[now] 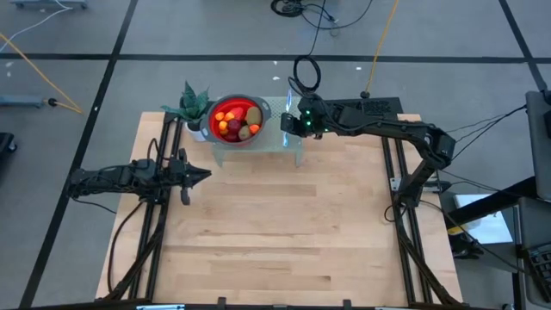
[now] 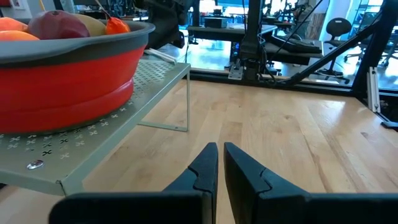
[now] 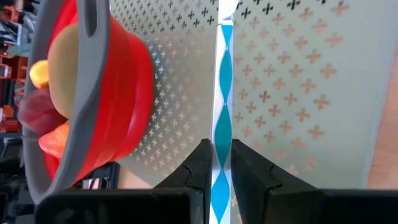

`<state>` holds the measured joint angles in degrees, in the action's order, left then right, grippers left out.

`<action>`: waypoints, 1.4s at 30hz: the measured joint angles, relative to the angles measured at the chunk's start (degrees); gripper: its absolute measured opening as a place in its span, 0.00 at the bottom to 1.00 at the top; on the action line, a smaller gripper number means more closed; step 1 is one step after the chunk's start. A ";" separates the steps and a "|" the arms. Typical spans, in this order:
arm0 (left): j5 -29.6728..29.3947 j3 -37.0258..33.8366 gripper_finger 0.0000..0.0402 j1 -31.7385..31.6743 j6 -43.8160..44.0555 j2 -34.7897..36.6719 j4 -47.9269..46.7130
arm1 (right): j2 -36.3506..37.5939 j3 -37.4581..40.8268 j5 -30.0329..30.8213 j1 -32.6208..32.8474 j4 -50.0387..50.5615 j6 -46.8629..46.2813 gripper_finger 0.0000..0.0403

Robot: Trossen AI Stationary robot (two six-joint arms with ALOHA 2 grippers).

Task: Pick & Place Fruit
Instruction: Put the blue knife on the shelf

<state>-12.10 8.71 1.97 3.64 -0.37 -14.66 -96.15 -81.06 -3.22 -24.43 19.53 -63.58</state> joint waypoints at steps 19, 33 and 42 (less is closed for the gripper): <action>-0.02 0.00 0.06 0.01 0.02 0.01 0.00 | -0.01 0.00 -1.90 0.02 1.35 -0.11 0.09; -0.02 0.00 0.06 0.01 0.02 0.01 0.00 | -0.01 0.00 -1.38 0.02 2.62 -0.21 0.09; -0.02 0.01 0.06 -0.01 0.04 0.01 0.00 | -0.01 0.00 -1.36 0.02 2.62 -0.25 0.15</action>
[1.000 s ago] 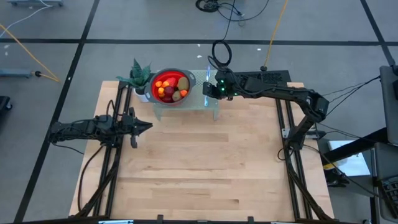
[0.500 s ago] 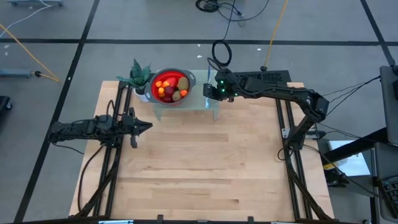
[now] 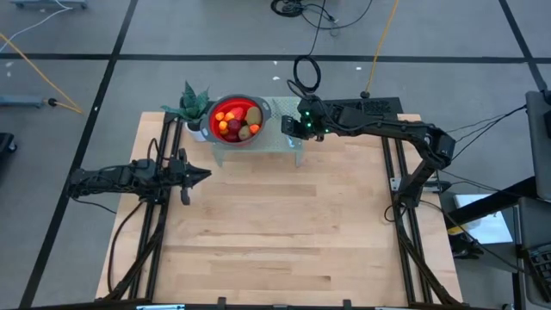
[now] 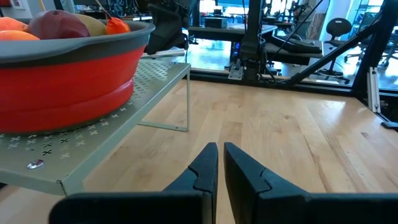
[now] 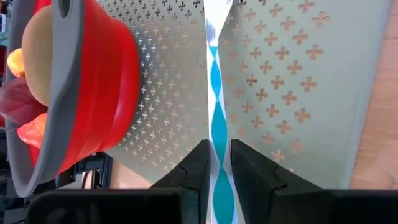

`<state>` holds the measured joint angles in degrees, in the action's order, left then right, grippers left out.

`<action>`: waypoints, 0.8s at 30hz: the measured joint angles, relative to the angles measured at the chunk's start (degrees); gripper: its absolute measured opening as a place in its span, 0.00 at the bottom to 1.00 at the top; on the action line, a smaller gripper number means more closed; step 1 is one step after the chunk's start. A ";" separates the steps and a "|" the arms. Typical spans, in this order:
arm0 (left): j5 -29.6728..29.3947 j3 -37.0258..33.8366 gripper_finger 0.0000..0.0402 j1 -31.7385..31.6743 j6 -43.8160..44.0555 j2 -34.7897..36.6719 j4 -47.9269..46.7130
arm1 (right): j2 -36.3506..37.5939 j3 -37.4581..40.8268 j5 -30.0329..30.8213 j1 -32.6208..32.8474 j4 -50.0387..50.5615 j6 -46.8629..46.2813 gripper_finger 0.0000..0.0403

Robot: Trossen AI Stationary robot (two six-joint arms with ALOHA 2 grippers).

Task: Pick & Place Fruit
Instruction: Put the blue knife on the shelf

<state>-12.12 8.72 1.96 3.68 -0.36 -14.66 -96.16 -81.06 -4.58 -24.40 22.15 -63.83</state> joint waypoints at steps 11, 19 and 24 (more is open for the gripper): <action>0.00 0.00 0.06 0.00 0.00 -0.01 0.00 | 0.00 0.00 0.02 0.04 -0.02 -1.65 0.15; 0.00 -0.01 0.06 0.01 0.01 -0.01 0.00 | -0.24 0.05 1.24 0.43 -0.29 -4.86 0.15; 0.00 -0.01 0.06 0.01 0.00 0.00 0.00 | -0.48 0.98 3.35 1.30 -0.65 -7.36 0.15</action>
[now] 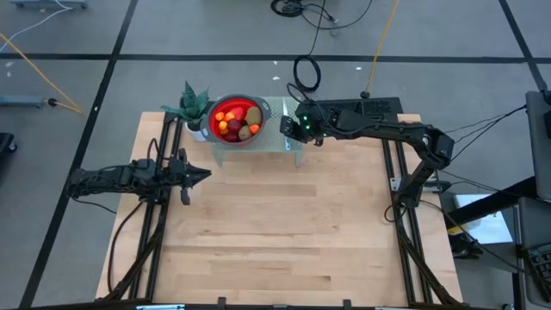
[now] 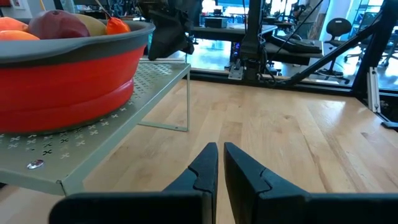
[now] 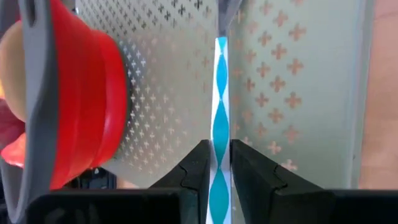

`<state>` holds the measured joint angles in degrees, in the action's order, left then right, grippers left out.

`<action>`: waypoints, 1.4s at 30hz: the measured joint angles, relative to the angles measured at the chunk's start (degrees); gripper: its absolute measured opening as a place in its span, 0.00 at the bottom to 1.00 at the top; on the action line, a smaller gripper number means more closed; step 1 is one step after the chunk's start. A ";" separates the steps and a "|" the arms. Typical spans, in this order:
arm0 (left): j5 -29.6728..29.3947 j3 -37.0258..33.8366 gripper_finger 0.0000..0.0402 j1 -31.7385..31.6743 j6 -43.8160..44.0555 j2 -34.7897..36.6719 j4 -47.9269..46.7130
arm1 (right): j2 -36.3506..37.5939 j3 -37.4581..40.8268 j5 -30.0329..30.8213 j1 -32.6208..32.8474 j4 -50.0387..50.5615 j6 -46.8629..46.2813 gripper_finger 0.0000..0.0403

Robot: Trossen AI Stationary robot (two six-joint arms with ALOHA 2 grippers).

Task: Pick & Place Fruit
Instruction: Put the blue knife on the shelf

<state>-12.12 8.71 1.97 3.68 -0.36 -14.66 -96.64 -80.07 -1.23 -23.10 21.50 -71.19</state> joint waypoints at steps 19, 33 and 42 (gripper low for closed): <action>0.00 0.02 0.06 0.00 -0.39 -0.02 0.04 | 0.00 0.07 2.95 0.88 -0.24 -0.20 0.15; 0.00 0.02 0.06 -0.02 -0.44 0.00 1.65 | 0.00 0.07 2.93 0.88 -0.22 -0.14 0.15; 0.02 0.00 0.06 -0.02 -0.24 -0.02 1.62 | 0.00 0.07 2.87 1.08 -0.20 -0.01 0.15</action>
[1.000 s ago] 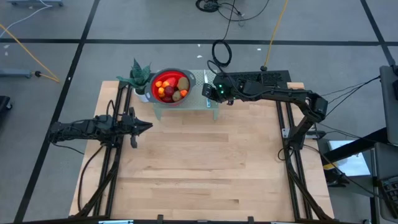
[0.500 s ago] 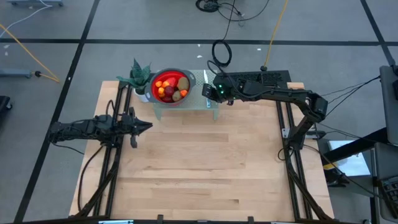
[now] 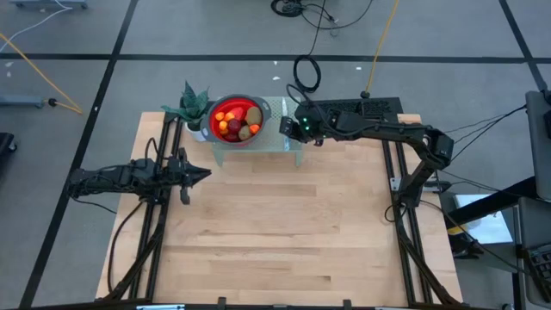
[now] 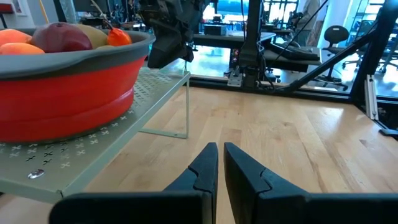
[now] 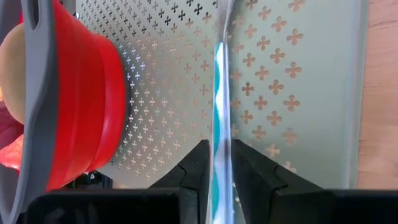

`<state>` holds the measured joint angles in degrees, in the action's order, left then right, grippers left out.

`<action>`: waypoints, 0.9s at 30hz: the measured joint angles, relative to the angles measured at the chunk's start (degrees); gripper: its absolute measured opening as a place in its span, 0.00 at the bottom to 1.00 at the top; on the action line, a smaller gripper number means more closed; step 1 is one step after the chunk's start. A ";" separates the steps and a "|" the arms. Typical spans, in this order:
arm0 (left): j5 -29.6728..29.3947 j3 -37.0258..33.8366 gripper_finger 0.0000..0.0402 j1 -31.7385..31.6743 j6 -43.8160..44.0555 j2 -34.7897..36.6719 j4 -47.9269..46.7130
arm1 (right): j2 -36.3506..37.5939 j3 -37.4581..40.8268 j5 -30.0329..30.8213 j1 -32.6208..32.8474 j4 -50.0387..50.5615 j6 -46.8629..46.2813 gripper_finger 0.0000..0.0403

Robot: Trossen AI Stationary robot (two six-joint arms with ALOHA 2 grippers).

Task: Pick & Place Fruit
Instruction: Put the blue knife on the shelf

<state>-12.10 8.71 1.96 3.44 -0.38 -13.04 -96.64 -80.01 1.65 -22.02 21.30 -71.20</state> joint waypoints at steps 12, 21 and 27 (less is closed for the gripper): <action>0.10 0.00 0.06 0.00 0.37 0.02 0.00 | 0.00 0.02 0.19 0.06 0.00 -0.14 0.15; 0.24 0.00 0.06 0.01 1.55 0.01 -0.02 | 0.00 0.02 -0.40 0.80 0.12 -1.18 0.15; 0.24 0.00 0.06 0.00 1.53 0.02 -0.02 | 0.00 0.02 0.05 1.94 0.48 -1.20 0.15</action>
<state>-11.86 8.71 1.96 4.97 -0.36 -13.06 -96.64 -79.99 1.69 -20.08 21.78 -72.40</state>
